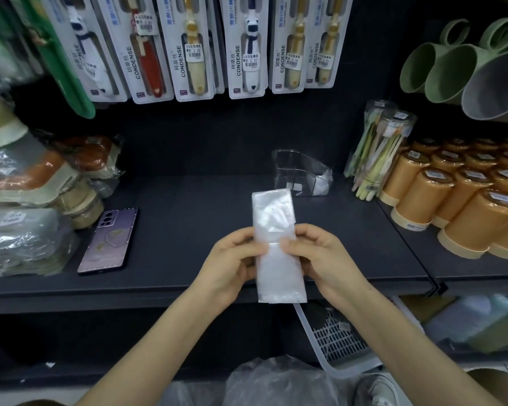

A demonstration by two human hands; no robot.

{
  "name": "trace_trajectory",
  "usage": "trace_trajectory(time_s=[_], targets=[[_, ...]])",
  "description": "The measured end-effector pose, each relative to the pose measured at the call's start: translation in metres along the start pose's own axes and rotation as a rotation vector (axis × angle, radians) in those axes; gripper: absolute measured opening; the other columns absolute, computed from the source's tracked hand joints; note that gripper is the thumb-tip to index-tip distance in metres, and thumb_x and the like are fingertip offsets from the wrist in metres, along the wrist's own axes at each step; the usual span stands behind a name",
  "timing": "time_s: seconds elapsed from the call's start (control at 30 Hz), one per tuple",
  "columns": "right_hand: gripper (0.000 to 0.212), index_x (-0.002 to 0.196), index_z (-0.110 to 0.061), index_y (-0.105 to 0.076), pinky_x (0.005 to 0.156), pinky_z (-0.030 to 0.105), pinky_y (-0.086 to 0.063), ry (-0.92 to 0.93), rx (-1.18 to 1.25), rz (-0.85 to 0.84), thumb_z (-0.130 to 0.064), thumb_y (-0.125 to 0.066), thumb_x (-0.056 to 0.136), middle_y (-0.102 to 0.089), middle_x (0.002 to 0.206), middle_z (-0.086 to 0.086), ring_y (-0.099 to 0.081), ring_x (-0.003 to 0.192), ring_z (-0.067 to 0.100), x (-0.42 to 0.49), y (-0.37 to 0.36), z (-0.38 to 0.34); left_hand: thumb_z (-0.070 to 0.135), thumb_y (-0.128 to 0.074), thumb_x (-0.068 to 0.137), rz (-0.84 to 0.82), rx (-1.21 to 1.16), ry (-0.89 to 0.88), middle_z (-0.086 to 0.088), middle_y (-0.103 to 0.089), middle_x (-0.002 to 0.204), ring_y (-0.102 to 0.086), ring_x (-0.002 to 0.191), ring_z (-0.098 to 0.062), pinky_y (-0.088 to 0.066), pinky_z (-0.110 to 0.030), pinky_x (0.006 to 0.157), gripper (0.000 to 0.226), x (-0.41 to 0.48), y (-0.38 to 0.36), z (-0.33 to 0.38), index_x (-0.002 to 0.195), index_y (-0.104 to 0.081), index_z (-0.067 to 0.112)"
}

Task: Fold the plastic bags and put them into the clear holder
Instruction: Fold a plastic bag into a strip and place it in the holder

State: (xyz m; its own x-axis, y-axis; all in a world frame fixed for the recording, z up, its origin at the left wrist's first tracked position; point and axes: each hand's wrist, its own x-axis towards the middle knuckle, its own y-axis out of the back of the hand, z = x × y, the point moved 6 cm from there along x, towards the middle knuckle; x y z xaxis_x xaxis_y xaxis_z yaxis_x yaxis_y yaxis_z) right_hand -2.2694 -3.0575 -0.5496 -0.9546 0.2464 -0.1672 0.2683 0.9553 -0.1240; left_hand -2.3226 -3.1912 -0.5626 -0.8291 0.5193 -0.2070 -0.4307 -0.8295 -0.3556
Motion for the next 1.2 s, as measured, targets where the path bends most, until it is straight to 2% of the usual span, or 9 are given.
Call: trace_trajectory(time_s=[0.27, 0.4, 0.5, 0.6, 0.7, 0.83, 0.93, 1.03, 1.2], targets=[[0.023, 0.079, -0.015, -0.067, 0.062, 0.022, -0.052, 0.183, 0.111, -0.076, 0.005, -0.058, 0.086, -0.069, 0.078, -0.003, -0.064, 0.071, 0.010, -0.004, -0.004, -0.019, 0.017, -0.055, 0.076, -0.156, -0.227, 0.071, -0.015, -0.069, 0.102, -0.068, 0.087, -0.029, -0.056, -0.040, 0.075, 0.030, -0.004, -0.006, 0.014, 0.099, -0.071, 0.006], [0.034, 0.072, -0.018, -0.070, 0.061, 0.020, -0.050, 0.319, 0.002, -0.074, 0.011, -0.058, 0.085, -0.067, 0.073, -0.004, -0.061, 0.068, 0.008, -0.006, 0.000, -0.031, 0.053, -0.053, 0.081, -0.144, 0.017, 0.179, -0.020, -0.068, 0.111, -0.066, 0.100, -0.036, -0.052, -0.045, 0.086, 0.066, -0.005, -0.003, 0.015, 0.117, -0.063, -0.001], [0.034, 0.074, -0.018, -0.070, 0.063, 0.021, -0.051, 0.344, -0.063, -0.060, 0.012, -0.057, 0.086, -0.067, 0.073, -0.006, -0.062, 0.070, 0.008, -0.006, 0.001, -0.033, 0.032, -0.072, 0.075, -0.202, 0.210, 0.132, -0.018, -0.069, 0.107, -0.066, 0.094, -0.030, -0.056, -0.038, 0.079, 0.054, -0.006, -0.009, 0.018, 0.116, -0.064, -0.003], [0.026, 0.093, -0.014, -0.069, 0.064, 0.024, -0.053, 0.248, -0.086, -0.127, 0.008, -0.057, 0.087, -0.070, 0.087, 0.001, -0.065, 0.080, 0.014, -0.006, 0.006, -0.026, 0.015, -0.070, 0.078, -0.187, 0.319, 0.068, -0.016, -0.071, 0.102, -0.068, 0.089, -0.024, -0.057, -0.029, 0.072, 0.038, -0.003, -0.006, 0.019, 0.111, -0.067, -0.004], [0.034, 0.119, -0.011, -0.061, 0.071, 0.035, -0.055, 0.046, 0.026, -0.242, -0.014, -0.062, 0.085, -0.070, 0.107, 0.013, -0.067, 0.093, 0.028, -0.005, 0.020, -0.017, 0.009, -0.065, 0.084, -0.165, 0.339, 0.029, -0.010, -0.072, 0.094, -0.069, 0.084, -0.019, -0.056, -0.026, 0.069, 0.026, 0.000, -0.004, 0.020, 0.107, -0.068, -0.002], [0.048, 0.112, -0.006, -0.068, 0.067, 0.035, -0.055, -0.080, -0.143, -0.195, -0.046, -0.064, 0.085, -0.070, 0.103, 0.019, -0.068, 0.086, 0.029, -0.005, 0.030, -0.009, 0.005, -0.066, 0.084, -0.117, 0.360, -0.012, -0.007, -0.073, 0.089, -0.069, 0.082, -0.019, -0.056, -0.026, 0.069, 0.012, 0.005, -0.001, 0.019, 0.096, -0.066, 0.004], [0.035, 0.100, -0.003, -0.071, 0.057, 0.025, -0.050, -0.073, -0.203, -0.186, -0.033, -0.068, 0.083, -0.069, 0.086, 0.015, -0.062, 0.071, 0.019, -0.002, 0.022, -0.006, 0.005, -0.067, 0.084, -0.103, 0.383, -0.018, -0.012, -0.072, 0.092, -0.068, 0.084, -0.025, -0.054, -0.030, 0.071, 0.010, 0.009, -0.003, 0.016, 0.094, -0.064, 0.003], [0.008, 0.088, -0.002, -0.069, 0.049, 0.021, -0.045, -0.087, -0.155, -0.104, -0.009, -0.069, 0.085, -0.066, 0.073, 0.008, -0.057, 0.060, 0.013, 0.004, 0.019, -0.004, 0.010, -0.072, 0.081, -0.116, 0.311, 0.006, -0.015, -0.071, 0.102, -0.067, 0.091, -0.031, -0.050, -0.042, 0.080, 0.029, 0.012, -0.005, 0.011, 0.108, -0.066, 0.001], [0.006, 0.082, 0.000, -0.064, 0.048, 0.019, -0.047, -0.068, -0.024, 0.075, -0.003, -0.069, 0.084, -0.065, 0.066, 0.009, -0.057, 0.054, 0.012, 0.014, 0.022, -0.001, 0.014, -0.075, 0.078, -0.164, 0.319, 0.031, -0.015, -0.072, 0.106, -0.068, 0.097, -0.026, -0.055, -0.032, 0.082, 0.038, 0.017, -0.010, 0.000, 0.112, -0.066, 0.001]])
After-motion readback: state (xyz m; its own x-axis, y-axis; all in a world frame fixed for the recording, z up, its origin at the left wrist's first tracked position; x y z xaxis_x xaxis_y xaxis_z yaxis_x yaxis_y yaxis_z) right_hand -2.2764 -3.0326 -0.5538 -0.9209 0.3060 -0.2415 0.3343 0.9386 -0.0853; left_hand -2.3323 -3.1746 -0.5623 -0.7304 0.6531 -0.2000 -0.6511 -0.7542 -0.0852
